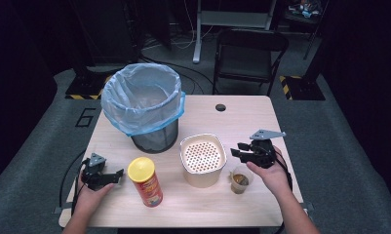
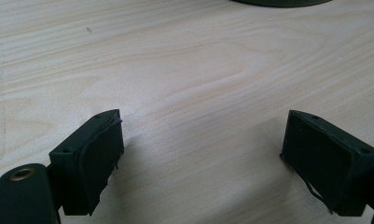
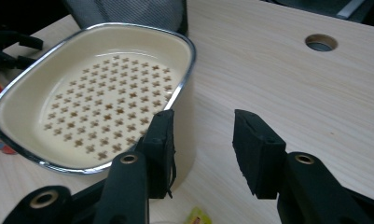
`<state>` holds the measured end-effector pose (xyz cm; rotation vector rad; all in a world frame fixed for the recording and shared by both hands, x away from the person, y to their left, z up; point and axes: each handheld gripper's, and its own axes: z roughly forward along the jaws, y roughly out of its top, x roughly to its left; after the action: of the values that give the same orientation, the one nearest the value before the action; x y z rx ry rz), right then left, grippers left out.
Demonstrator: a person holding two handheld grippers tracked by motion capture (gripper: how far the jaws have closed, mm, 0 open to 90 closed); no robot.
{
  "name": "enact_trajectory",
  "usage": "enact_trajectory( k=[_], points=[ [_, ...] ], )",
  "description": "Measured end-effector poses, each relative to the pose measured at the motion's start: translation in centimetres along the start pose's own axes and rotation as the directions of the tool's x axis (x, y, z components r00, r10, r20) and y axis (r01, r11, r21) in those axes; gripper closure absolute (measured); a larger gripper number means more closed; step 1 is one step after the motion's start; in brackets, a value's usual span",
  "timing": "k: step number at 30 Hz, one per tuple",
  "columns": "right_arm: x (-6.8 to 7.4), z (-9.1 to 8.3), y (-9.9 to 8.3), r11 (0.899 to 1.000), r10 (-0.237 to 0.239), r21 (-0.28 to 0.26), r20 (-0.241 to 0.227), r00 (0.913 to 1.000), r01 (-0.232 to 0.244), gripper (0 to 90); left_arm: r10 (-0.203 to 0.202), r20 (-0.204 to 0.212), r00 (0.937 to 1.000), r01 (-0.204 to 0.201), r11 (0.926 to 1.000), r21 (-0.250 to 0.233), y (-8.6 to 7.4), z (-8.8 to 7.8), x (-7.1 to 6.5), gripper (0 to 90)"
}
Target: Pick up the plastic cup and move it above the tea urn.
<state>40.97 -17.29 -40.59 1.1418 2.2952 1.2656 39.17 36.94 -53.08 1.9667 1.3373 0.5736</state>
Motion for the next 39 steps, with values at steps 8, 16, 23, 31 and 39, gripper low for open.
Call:
enact_trajectory(
  k=[8, 16, 23, 31, 39],
  points=[
    [1.7, 1.6, 1.0, 0.999, -0.032, 0.038, -0.040, 0.9987, 0.033, 58.8, 0.000, 0.000, 1.0000, 0.000, 1.0000, 0.000, 0.0, 0.0, 0.0, 12.3],
    [2.5, 2.9, 1.0, 0.995, -0.052, 0.079, -0.031, 0.9982, 0.055, 63.6, 0.001, -0.001, 1.0000, -0.001, 1.0000, 0.001, 0.0, 0.0, 0.0, 12.3],
    [2.6, 2.3, 0.4, 0.997, -0.040, 0.060, -0.057, 0.9976, 0.043, 63.4, 0.001, 0.000, 1.0000, -0.001, 1.0000, 0.001, 0.0, 0.0, 0.0, 12.3],
    [3.3, 1.1, -0.3, 0.996, -0.070, 0.054, -0.070, 0.9951, 0.074, 63.4, 0.002, 0.000, 1.0000, -0.002, 1.0000, 0.001, 0.0, 0.0, 0.0, 12.3],
    [4.1, 0.4, -1.1, 0.995, -0.078, 0.050, -0.101, 0.9918, 0.083, 63.5, 0.001, 0.000, 1.0000, -0.001, 1.0000, 0.001, 0.0, 0.0, 0.0, 12.3]
  ],
)
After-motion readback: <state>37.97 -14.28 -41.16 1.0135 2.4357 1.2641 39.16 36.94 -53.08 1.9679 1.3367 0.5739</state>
